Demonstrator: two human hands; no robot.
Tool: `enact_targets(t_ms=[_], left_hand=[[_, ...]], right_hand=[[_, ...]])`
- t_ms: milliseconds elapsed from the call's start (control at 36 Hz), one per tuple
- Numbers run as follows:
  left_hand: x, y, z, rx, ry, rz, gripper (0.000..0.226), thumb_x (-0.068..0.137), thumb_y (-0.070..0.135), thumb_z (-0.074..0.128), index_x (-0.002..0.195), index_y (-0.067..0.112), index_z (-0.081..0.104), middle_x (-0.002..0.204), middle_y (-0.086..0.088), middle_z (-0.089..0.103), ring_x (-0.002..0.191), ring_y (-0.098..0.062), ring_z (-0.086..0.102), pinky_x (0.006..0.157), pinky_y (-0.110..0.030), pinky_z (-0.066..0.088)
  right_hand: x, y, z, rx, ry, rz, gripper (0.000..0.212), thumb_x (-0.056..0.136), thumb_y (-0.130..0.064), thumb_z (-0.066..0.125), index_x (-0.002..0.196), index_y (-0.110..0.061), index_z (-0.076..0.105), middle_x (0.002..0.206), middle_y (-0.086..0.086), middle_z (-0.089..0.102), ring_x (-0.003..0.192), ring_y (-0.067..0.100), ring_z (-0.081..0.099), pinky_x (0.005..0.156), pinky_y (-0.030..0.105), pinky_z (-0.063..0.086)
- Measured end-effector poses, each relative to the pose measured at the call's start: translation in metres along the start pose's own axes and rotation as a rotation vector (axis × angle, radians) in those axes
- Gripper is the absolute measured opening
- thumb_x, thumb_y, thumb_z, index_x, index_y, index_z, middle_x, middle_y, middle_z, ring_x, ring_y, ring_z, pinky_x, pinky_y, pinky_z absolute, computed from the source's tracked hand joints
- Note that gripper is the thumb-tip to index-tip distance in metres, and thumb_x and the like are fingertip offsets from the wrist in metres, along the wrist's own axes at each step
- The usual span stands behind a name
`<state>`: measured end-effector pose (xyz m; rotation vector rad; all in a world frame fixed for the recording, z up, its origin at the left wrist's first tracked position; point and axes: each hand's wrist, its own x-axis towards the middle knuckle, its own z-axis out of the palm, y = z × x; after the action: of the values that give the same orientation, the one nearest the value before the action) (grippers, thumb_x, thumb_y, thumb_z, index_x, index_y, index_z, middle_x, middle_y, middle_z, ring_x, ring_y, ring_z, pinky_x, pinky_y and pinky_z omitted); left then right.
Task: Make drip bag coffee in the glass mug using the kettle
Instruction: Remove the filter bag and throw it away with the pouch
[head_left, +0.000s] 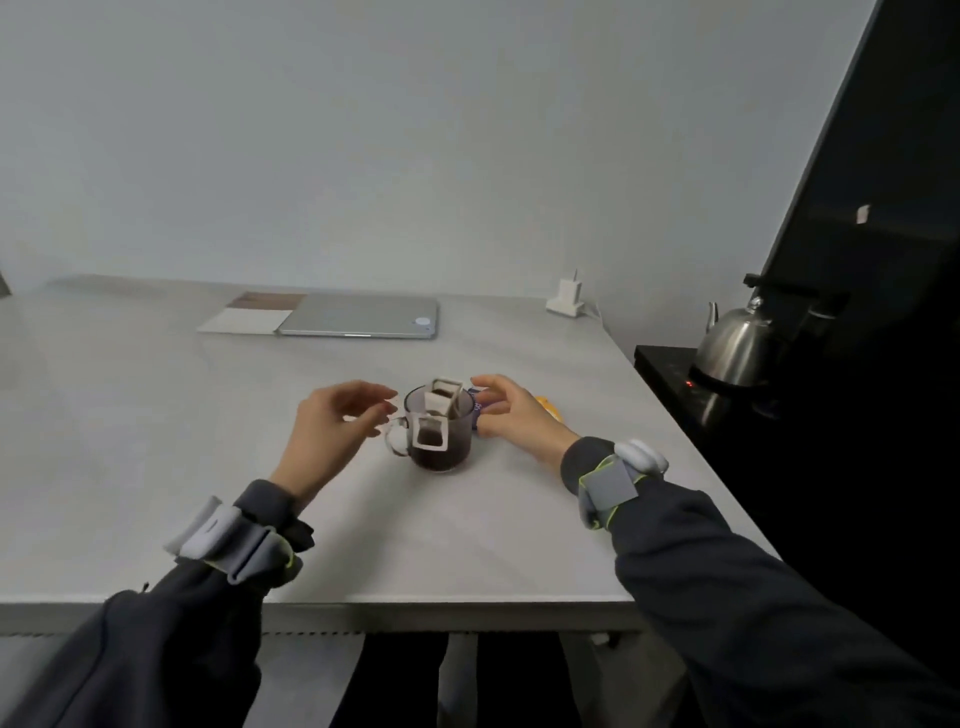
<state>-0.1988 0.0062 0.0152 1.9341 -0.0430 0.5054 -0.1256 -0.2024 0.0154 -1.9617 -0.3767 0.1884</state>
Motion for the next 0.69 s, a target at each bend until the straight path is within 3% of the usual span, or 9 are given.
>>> enact_targets(t_ms=[111,222,333,417,556,639,694], left_hand=[[0.010,-0.022,-0.003,-0.015,-0.047,-0.129,0.018,0.084,0.017,0.068,0.102,0.015,0.067,0.095,-0.004,0.068,0.085,-0.020,0.065,0.065,-0.022,0.055],[0.011,-0.033,0.006,-0.067,-0.179,-0.248,0.033,0.083,0.027,0.070,0.113,0.015,0.062,0.102,-0.005,0.066,0.085,-0.018,0.065,0.073,-0.031,0.056],[0.011,-0.041,0.016,-0.118,-0.205,-0.204,0.028,0.083,0.015,0.070,0.111,0.011,0.066,0.097,-0.009,0.070,0.079,-0.018,0.068,0.070,-0.028,0.057],[0.016,-0.047,0.020,-0.114,-0.207,-0.152,0.027,0.083,0.005,0.067,0.109,0.013,0.067,0.096,-0.009,0.071,0.074,-0.013,0.069,0.070,-0.024,0.057],[0.034,-0.055,0.022,-0.180,-0.240,-0.170,0.029,0.089,-0.004,0.055,0.114,0.006,0.066,0.090,-0.007,0.070,0.076,-0.013,0.067,0.075,-0.021,0.056],[0.044,-0.054,0.024,-0.246,-0.301,-0.205,0.030,0.093,-0.006,0.048,0.118,0.001,0.061,0.094,-0.009,0.067,0.078,-0.008,0.067,0.077,-0.020,0.056],[0.048,-0.051,0.025,-0.259,-0.350,-0.222,0.032,0.094,-0.004,0.045,0.121,0.005,0.058,0.100,-0.010,0.066,0.083,-0.008,0.066,0.080,-0.023,0.056]], right_hand=[[0.007,-0.005,0.006,-0.002,-0.015,0.033,0.066,0.082,0.006,0.059,0.141,-0.013,0.037,0.128,0.010,0.046,0.102,0.015,0.050,0.069,0.010,0.046],[0.013,-0.009,0.008,0.004,-0.104,0.072,0.078,0.081,0.003,0.066,0.146,-0.015,0.028,0.124,0.005,0.039,0.108,0.016,0.048,0.082,0.019,0.045],[0.023,-0.007,0.005,0.012,-0.183,0.101,0.078,0.080,0.002,0.068,0.145,-0.015,0.029,0.129,0.011,0.047,0.105,0.016,0.051,0.074,0.017,0.043],[0.029,-0.006,0.002,0.088,-0.208,0.128,0.067,0.083,0.006,0.058,0.143,-0.012,0.033,0.116,0.017,0.055,0.096,0.015,0.050,0.076,0.023,0.039],[0.041,-0.003,-0.004,0.220,-0.098,0.207,0.045,0.083,0.002,0.038,0.121,-0.011,0.057,0.075,0.001,0.063,0.067,0.018,0.053,0.075,0.031,0.038],[0.042,0.002,-0.004,0.277,-0.092,0.199,0.045,0.078,0.005,0.032,0.106,-0.004,0.066,0.093,0.012,0.060,0.072,0.021,0.051,0.073,0.032,0.042],[0.042,0.006,-0.005,0.297,-0.107,0.200,0.039,0.081,0.003,0.033,0.097,-0.007,0.067,0.095,0.013,0.057,0.078,0.022,0.051,0.072,0.030,0.045]])
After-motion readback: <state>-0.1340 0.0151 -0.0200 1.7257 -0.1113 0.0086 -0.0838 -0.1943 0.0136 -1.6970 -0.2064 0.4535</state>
